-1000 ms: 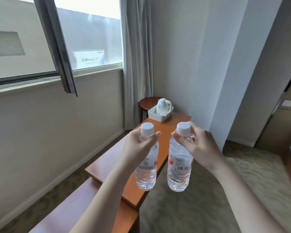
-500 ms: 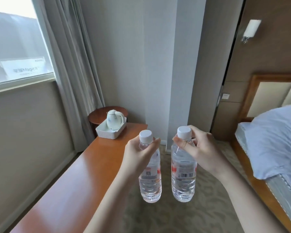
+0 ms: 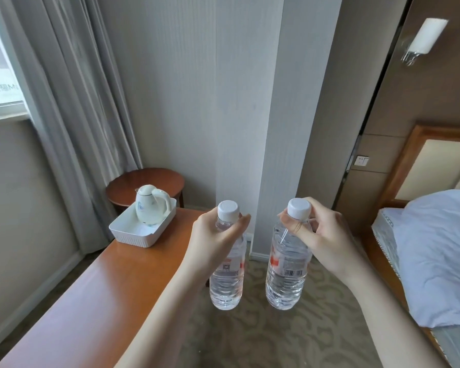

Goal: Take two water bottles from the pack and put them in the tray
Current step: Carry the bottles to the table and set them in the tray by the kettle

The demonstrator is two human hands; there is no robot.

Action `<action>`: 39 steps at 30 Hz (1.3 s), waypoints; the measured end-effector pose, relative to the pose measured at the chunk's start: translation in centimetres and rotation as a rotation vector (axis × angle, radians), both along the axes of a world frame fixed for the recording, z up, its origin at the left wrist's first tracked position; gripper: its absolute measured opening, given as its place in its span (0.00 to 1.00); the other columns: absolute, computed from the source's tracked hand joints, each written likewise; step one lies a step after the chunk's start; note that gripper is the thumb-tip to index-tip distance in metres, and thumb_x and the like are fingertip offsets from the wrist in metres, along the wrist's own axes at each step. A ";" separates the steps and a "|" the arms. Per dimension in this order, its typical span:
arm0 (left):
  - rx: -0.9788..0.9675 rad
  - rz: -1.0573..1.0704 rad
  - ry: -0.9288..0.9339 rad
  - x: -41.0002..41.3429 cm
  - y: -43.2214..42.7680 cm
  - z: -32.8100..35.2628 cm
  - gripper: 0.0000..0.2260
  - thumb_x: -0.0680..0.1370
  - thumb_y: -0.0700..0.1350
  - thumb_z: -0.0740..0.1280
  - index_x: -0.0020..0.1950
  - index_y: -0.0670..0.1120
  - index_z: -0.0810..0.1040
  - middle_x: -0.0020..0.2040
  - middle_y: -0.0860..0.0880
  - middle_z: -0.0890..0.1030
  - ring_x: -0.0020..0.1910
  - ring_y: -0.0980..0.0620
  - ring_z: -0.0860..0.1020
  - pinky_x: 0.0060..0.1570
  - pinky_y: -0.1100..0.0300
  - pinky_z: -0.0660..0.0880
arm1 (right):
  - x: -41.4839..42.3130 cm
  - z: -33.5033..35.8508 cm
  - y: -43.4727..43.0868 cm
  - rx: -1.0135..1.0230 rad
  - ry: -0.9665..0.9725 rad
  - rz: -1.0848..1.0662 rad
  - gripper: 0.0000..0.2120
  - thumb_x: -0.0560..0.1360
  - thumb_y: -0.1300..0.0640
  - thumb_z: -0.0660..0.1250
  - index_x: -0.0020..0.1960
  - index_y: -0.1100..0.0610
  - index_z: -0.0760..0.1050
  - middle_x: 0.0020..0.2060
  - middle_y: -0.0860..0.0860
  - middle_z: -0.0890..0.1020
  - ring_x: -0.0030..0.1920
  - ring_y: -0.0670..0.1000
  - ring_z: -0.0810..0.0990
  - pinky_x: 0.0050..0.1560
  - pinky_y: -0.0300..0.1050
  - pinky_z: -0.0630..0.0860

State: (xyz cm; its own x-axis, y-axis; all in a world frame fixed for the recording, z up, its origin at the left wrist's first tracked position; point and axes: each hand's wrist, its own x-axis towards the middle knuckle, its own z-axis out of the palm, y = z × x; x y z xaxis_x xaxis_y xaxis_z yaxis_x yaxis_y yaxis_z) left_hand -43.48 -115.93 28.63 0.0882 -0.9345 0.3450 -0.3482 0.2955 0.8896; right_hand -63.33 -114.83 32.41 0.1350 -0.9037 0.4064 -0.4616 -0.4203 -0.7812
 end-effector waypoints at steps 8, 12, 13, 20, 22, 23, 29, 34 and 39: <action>0.033 0.119 0.004 -1.5 -15.2 -2.3 0.11 0.73 0.54 0.69 0.42 0.46 0.78 0.36 0.52 0.82 0.39 0.57 0.81 0.34 0.72 0.75 | -0.7 -1.9 -18.6 0.023 0.054 0.188 0.18 0.66 0.37 0.65 0.43 0.51 0.77 0.38 0.46 0.84 0.38 0.41 0.80 0.36 0.28 0.72; 0.033 0.206 0.044 -0.4 -21.3 -2.8 0.11 0.73 0.53 0.69 0.41 0.46 0.79 0.36 0.49 0.83 0.38 0.54 0.82 0.38 0.64 0.78 | 1.2 -2.3 -27.1 0.023 0.092 0.302 0.21 0.66 0.34 0.64 0.45 0.51 0.76 0.41 0.49 0.84 0.44 0.48 0.81 0.46 0.41 0.76; 0.032 0.232 0.051 0.2 -22.6 -3.0 0.10 0.73 0.53 0.70 0.40 0.47 0.79 0.36 0.50 0.83 0.38 0.54 0.82 0.39 0.62 0.78 | 1.9 -2.4 -29.0 0.025 0.101 0.334 0.23 0.65 0.34 0.63 0.45 0.52 0.76 0.41 0.50 0.84 0.45 0.50 0.81 0.47 0.46 0.77; 0.068 0.427 0.092 5.8 -29.9 -5.9 0.09 0.72 0.55 0.70 0.39 0.50 0.79 0.35 0.54 0.82 0.35 0.61 0.80 0.35 0.71 0.76 | 9.2 -5.0 -40.0 0.045 0.160 0.540 0.24 0.66 0.36 0.63 0.46 0.56 0.75 0.42 0.53 0.83 0.45 0.52 0.80 0.48 0.51 0.76; 0.077 0.479 0.100 7.6 -31.8 -7.3 0.09 0.72 0.55 0.70 0.39 0.51 0.79 0.36 0.54 0.82 0.36 0.61 0.80 0.35 0.71 0.76 | 11.6 -6.6 -42.7 0.053 0.187 0.586 0.21 0.68 0.38 0.64 0.46 0.57 0.75 0.42 0.53 0.83 0.45 0.51 0.80 0.47 0.52 0.78; 0.083 0.503 0.100 8.4 -32.8 -8.1 0.09 0.72 0.55 0.70 0.39 0.51 0.79 0.37 0.54 0.82 0.37 0.61 0.80 0.36 0.70 0.76 | 12.9 -7.5 -43.9 0.062 0.199 0.609 0.19 0.69 0.40 0.66 0.47 0.57 0.75 0.43 0.53 0.83 0.45 0.51 0.80 0.47 0.52 0.78; 0.191 0.606 0.123 12.5 -37.5 -12.5 0.06 0.72 0.48 0.72 0.40 0.46 0.80 0.39 0.48 0.83 0.42 0.49 0.80 0.45 0.49 0.78 | 18.9 -12.0 -50.4 0.150 0.273 0.743 0.12 0.71 0.47 0.70 0.48 0.53 0.74 0.44 0.49 0.82 0.46 0.48 0.80 0.47 0.50 0.80; 0.242 0.712 0.178 14.6 -40.2 -15.4 0.06 0.71 0.46 0.74 0.41 0.45 0.81 0.40 0.47 0.83 0.42 0.49 0.80 0.45 0.49 0.78 | 22.8 -15.4 -54.9 0.211 0.350 0.866 0.11 0.70 0.48 0.72 0.48 0.51 0.75 0.45 0.48 0.82 0.48 0.46 0.79 0.48 0.46 0.79; 0.316 0.834 0.235 15.2 -42.1 -18.6 0.09 0.68 0.48 0.77 0.43 0.45 0.82 0.44 0.50 0.84 0.46 0.54 0.80 0.47 0.58 0.77 | 26.1 -19.0 -58.8 0.236 0.405 1.045 0.13 0.69 0.50 0.73 0.49 0.54 0.76 0.44 0.49 0.83 0.48 0.47 0.80 0.49 0.45 0.76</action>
State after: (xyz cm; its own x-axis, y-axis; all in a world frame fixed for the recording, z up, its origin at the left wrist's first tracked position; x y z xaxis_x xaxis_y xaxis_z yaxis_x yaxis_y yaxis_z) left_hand -28.30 -158.05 10.05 0.8109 -0.5846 -0.0275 -0.1394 -0.2386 0.9611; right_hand -37.25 -173.67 13.37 0.9471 -0.3211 -0.0027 -0.2086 -0.6090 -0.7653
